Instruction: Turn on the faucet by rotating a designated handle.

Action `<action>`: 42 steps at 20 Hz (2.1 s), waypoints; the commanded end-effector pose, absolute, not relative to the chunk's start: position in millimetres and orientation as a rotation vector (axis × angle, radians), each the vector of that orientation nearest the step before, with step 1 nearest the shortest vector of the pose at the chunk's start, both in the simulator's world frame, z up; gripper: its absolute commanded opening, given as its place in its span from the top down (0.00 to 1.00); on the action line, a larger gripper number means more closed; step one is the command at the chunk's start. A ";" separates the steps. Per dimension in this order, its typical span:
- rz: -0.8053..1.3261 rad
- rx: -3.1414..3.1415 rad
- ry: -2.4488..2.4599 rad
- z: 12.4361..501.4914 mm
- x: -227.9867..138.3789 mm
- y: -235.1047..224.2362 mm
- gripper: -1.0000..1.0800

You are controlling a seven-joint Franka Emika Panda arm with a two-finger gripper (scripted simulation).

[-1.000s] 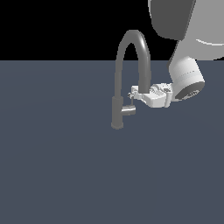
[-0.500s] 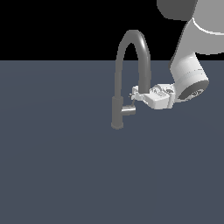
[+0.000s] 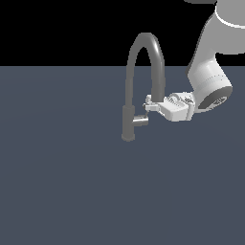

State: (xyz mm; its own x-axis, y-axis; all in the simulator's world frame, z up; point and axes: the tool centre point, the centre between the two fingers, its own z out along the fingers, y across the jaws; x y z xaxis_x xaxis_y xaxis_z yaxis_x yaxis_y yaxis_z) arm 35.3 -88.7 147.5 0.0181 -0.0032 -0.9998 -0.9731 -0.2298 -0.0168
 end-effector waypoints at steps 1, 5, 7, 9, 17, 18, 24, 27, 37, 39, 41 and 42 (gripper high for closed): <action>1.370 -1.386 1.083 141.8 26.9 -90.9 1.00; 1.374 -1.384 1.084 134.2 15.0 -93.8 1.00; 1.376 -1.383 1.084 130.2 8.7 -95.3 1.00; 1.377 -1.383 1.084 128.1 5.5 -96.1 1.00; 1.377 -1.383 1.084 99.8 -9.0 -99.5 1.00; 1.357 -1.404 1.060 121.1 1.5 -96.7 1.00; 1.371 -1.389 1.077 82.7 -5.4 -98.6 1.00; 1.378 -1.383 1.084 65.1 -8.8 -99.5 1.00; 1.368 -1.393 1.069 60.9 5.1 -95.9 1.00; 1.371 -1.390 1.073 54.0 5.9 -95.8 1.00; 1.374 -1.387 1.078 47.4 6.6 -95.7 1.00; 1.375 -1.386 1.080 44.1 6.9 -95.6 1.00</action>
